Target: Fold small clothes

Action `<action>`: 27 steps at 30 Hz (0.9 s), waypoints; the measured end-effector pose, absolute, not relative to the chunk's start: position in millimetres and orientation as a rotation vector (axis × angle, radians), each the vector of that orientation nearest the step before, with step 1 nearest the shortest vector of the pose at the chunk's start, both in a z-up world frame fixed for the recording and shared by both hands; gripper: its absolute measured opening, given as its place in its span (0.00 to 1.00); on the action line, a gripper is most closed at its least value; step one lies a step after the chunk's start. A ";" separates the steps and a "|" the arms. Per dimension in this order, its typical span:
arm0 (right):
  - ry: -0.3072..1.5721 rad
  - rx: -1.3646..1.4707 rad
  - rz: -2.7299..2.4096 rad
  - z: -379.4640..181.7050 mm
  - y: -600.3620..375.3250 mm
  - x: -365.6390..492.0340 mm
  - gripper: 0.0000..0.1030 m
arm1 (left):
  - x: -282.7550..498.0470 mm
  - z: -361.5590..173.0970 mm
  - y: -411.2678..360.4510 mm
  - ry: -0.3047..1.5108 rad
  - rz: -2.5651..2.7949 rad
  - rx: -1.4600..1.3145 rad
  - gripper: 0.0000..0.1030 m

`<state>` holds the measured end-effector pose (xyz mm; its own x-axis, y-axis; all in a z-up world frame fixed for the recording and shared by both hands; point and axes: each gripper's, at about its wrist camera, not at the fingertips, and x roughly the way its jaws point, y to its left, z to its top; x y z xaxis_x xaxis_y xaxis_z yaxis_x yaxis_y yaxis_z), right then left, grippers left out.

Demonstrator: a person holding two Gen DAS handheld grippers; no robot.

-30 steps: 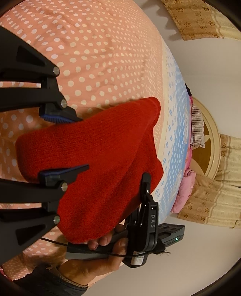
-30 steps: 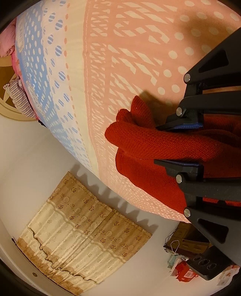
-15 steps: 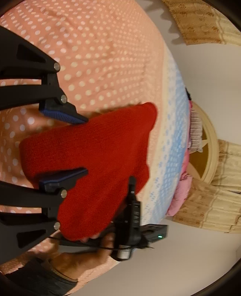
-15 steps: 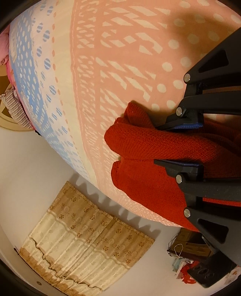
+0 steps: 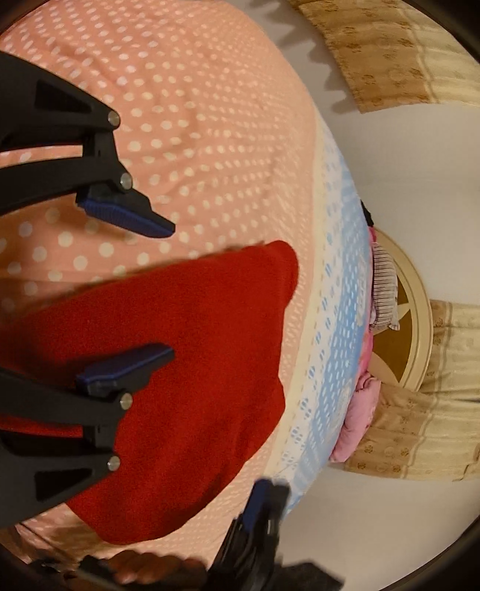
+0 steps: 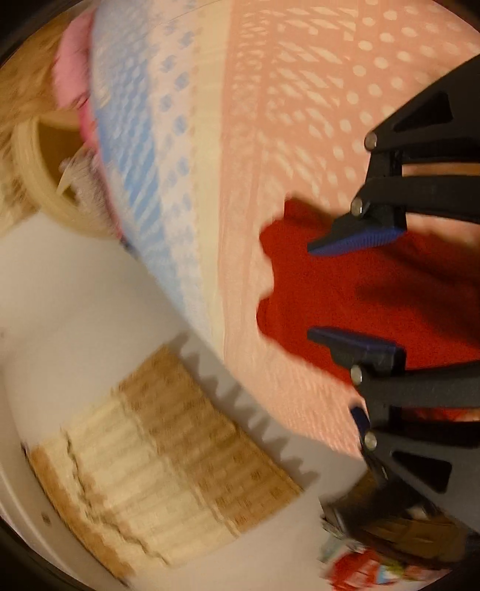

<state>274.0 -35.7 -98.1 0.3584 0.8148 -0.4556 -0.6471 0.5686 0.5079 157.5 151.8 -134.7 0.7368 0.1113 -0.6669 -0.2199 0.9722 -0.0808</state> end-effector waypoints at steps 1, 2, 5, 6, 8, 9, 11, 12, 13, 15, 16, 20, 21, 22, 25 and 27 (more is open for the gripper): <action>0.735 0.246 0.996 -94.6 -32.6 262.0 0.49 | 156.7 -135.2 150.3 0.720 0.183 -0.160 0.62; 0.748 0.230 1.020 -95.3 -28.3 254.8 0.49 | 156.4 -135.7 150.1 0.720 0.187 -0.157 0.62; 0.825 0.150 1.041 -112.3 -14.0 237.4 0.49 | 153.0 -134.1 145.5 0.718 0.188 -0.152 0.62; 0.845 0.108 0.995 -120.6 -11.4 235.1 0.49 | 152.2 -134.3 145.0 0.717 0.187 -0.152 0.65; 0.858 0.101 0.934 -134.5 -15.8 235.6 0.49 | 150.3 -136.5 143.6 0.719 0.184 -0.154 0.67; 0.858 0.133 0.937 -137.5 -20.2 236.3 0.49 | 149.4 -138.9 142.1 0.721 0.187 -0.151 0.67; 0.866 0.184 0.942 -142.3 -26.9 237.8 0.49 | 145.8 -141.7 141.6 0.716 0.190 -0.149 0.67; 0.860 0.181 0.945 -143.0 -27.6 236.7 0.49 | 144.1 -142.9 140.7 0.712 0.192 -0.149 0.67; 0.853 0.174 0.946 -143.7 -27.8 235.3 0.49 | 143.0 -143.4 140.5 0.711 0.193 -0.152 0.67; 0.841 0.169 0.936 -144.7 -24.9 231.5 0.49 | 141.2 -141.7 141.2 0.713 0.194 -0.163 0.67; 0.837 0.171 0.927 -144.1 -25.5 229.5 0.49 | 141.2 -140.1 141.1 0.716 0.196 -0.166 0.67; 0.802 0.211 0.841 -124.0 -33.3 212.2 0.50 | 128.0 -119.0 134.5 0.669 0.192 -0.159 0.67; 0.787 0.215 0.816 -117.9 -36.1 206.5 0.50 | 126.1 -113.3 132.1 0.655 0.192 -0.150 0.69; 0.770 0.212 0.793 -112.1 -38.9 200.7 0.50 | 123.1 -105.3 128.8 0.636 0.190 -0.139 0.71; 0.686 0.207 0.737 -86.1 -46.1 180.7 0.52 | 112.6 -85.2 124.3 0.579 0.171 -0.131 0.75; 0.626 0.192 0.706 -68.5 -48.4 168.1 0.55 | 106.2 -73.8 123.0 0.551 0.164 -0.126 0.77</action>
<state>168.1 -48.4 -68.5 0.5878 0.6576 -0.4713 -0.5463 0.7523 0.3683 106.2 123.0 -73.8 0.8396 0.1214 -0.5295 -0.1886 0.9792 -0.0746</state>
